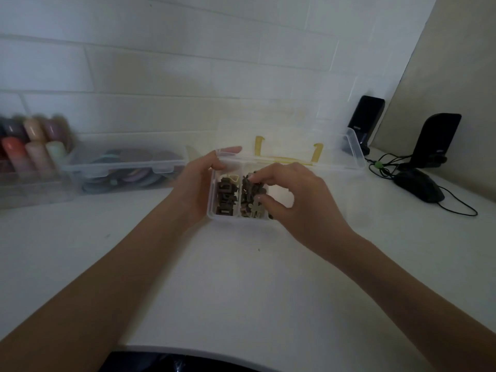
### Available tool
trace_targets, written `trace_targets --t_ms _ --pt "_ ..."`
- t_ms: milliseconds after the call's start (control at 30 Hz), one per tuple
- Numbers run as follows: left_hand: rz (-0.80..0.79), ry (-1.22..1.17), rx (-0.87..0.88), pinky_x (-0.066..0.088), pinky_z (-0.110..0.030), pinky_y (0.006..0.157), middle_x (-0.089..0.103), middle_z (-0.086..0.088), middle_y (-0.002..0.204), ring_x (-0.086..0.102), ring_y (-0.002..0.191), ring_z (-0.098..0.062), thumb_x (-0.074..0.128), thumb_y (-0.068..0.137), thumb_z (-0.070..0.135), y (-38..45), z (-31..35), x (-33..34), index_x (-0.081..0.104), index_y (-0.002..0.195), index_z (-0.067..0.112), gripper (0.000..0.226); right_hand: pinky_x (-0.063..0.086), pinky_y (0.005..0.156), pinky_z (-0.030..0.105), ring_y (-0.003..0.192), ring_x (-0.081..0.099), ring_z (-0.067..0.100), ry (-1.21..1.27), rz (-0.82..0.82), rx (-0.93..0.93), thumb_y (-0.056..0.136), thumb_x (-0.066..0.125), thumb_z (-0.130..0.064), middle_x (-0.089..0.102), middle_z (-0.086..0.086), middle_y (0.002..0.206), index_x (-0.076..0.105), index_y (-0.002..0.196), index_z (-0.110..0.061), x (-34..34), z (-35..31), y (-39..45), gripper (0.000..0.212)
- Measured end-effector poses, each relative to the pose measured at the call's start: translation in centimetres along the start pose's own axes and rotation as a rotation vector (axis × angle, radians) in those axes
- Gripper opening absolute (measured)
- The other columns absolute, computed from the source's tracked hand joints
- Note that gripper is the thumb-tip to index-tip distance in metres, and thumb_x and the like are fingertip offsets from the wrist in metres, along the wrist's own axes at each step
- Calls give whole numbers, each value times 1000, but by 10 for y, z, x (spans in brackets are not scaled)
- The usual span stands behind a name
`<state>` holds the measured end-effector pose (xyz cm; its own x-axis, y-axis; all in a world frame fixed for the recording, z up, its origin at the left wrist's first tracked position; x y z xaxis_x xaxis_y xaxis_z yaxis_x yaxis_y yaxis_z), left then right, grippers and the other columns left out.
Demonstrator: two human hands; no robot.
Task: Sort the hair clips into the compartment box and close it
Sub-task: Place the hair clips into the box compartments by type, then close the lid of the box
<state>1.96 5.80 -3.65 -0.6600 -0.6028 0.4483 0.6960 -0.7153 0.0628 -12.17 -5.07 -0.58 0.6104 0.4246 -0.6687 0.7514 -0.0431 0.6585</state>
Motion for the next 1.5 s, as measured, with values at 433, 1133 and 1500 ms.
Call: trace_targets --t_ms 433,1133,1500 --pt "-53 -79 -44 55 -33 62 64 -15 104 68 75 -27 37 85 12 0 0 4 60 116 14 39 33 91 33 108 47 15 -237 0 -78 88 47 -36 57 -11 122 67 110 -29 8 15 -11 31" --pt "46 23 101 46 -24 73 69 -3 91 64 83 -12 35 78 -2 2 5 -8 61 95 14 35 44 80 28 97 61 13 1000 379 1032 93 44 -42 70 -5 100 61 110 -19 -38 103 -18 33" --pt "138 116 107 45 -15 50 55 -6 80 53 68 -16 39 84 3 4 4 -8 58 81 10 20 44 63 27 72 62 14 1224 376 860 87 52 -42 60 1 95 60 115 -11 -34 101 -25 43"
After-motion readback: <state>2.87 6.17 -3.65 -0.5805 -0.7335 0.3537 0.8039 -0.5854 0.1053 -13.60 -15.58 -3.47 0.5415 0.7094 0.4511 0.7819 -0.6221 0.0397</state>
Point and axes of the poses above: each hand's wrist, its own y-axis towards the middle knuckle, its own x-axis out of the palm, z = x × y, the point moved 2 cm from there along y, towards the middle knuckle
